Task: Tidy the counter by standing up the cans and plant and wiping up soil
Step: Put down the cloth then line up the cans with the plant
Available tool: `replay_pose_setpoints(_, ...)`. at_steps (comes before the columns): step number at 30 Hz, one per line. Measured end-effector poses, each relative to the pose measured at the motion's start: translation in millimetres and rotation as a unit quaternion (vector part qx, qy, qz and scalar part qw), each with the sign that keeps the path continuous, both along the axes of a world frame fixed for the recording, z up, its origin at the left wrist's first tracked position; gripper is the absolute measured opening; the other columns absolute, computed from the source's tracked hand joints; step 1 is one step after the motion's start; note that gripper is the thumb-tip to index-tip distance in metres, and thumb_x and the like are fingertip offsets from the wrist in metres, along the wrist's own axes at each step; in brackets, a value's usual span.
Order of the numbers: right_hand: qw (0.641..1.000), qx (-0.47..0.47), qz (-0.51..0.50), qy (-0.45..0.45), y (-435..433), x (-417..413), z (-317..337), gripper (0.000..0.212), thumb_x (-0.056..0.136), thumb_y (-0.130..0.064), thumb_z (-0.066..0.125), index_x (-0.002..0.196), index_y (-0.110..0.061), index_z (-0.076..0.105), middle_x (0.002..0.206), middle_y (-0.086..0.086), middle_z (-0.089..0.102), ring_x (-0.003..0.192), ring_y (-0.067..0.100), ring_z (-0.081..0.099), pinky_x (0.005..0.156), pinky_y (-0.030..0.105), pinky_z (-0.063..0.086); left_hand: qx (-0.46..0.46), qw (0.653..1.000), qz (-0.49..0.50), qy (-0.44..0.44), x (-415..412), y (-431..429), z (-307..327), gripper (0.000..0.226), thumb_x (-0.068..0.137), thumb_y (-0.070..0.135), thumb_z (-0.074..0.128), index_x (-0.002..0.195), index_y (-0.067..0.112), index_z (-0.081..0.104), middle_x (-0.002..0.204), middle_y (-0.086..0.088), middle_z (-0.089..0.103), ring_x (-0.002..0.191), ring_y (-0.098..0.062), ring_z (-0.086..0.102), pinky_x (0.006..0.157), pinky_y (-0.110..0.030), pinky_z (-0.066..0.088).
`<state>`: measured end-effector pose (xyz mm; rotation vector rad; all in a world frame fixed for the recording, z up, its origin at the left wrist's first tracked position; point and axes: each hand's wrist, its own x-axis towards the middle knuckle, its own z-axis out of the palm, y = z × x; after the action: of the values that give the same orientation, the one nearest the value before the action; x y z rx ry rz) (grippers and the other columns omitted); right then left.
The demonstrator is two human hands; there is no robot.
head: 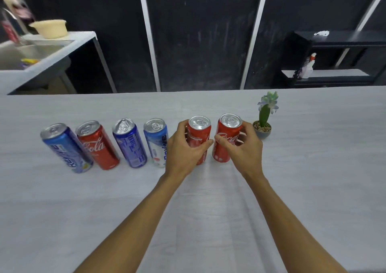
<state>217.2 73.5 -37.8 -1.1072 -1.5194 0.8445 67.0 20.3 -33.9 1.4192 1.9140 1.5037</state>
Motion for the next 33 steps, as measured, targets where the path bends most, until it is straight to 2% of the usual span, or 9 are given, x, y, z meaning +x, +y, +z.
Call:
replay_pose_setpoints(4, 1.0, -0.003, 0.007, -0.003, -6.6, -12.3, -0.5, 0.068, 0.068, -0.039, 0.084, 0.126, -0.024, 0.053, 0.116, -0.011, 0.062, 0.105, 0.007, 0.061, 0.088, 0.031, 0.055, 0.002, 1.0, -0.003, -0.006, -6.8, -4.2, -5.2, 0.073, 0.066, 0.053, 0.081, 0.126, 0.031, 0.046, 0.119, 0.013, 0.061, 0.105, -0.004, 0.06, 0.088, -0.027, 0.055)
replay_pose_setpoints(9, 1.0, -0.002, 0.001, -0.012, -11.1, -17.3, -0.3, 0.064, 0.07, -0.034, 0.084, 0.124, -0.021, 0.054, 0.114, -0.011, 0.062, 0.103, 0.007, 0.061, 0.086, 0.029, 0.055, -0.007, 1.0, -0.002, -0.009, -9.1, -6.5, -10.3, 0.075, 0.067, 0.054, 0.08, 0.128, 0.03, 0.045, 0.123, 0.008, 0.06, 0.111, -0.012, 0.059, 0.091, -0.037, 0.055)
replay_pose_setpoints(15, 1.0, -0.007, -0.003, -0.025, -13.9, -21.2, -3.7, 0.068, 0.07, -0.034, 0.084, 0.127, -0.017, 0.053, 0.118, -0.005, 0.063, 0.105, 0.01, 0.061, 0.087, 0.031, 0.055, -0.017, 1.0, 0.007, -0.025, -11.7, -7.1, -10.9, 0.079, 0.069, 0.053, 0.078, 0.134, 0.027, 0.041, 0.129, 0.005, 0.057, 0.118, -0.014, 0.055, 0.095, -0.039, 0.052)
replay_pose_setpoints(22, 1.0, -0.016, -0.004, -0.021, -15.0, -23.5, -6.7, 0.066, 0.069, -0.037, 0.085, 0.125, -0.021, 0.054, 0.115, -0.009, 0.064, 0.103, 0.006, 0.062, 0.087, 0.031, 0.056, -0.022, 0.999, 0.009, -0.032, -10.9, -6.1, -14.0, 0.081, 0.072, 0.048, 0.077, 0.139, 0.025, 0.036, 0.137, 0.001, 0.052, 0.126, -0.019, 0.05, 0.099, -0.043, 0.049)
replay_pose_setpoints(33, 0.999, -0.015, 0.002, -0.038, -12.4, -20.3, -10.1, 0.068, 0.071, -0.039, 0.081, 0.129, -0.022, 0.049, 0.119, -0.01, 0.059, 0.108, 0.009, 0.059, 0.089, 0.027, 0.053, -0.026, 0.999, 0.011, -0.026, -9.8, -6.7, -14.2, 0.083, 0.076, 0.041, 0.076, 0.143, 0.026, 0.03, 0.141, 0.001, 0.046, 0.13, -0.018, 0.044, 0.103, -0.039, 0.044)
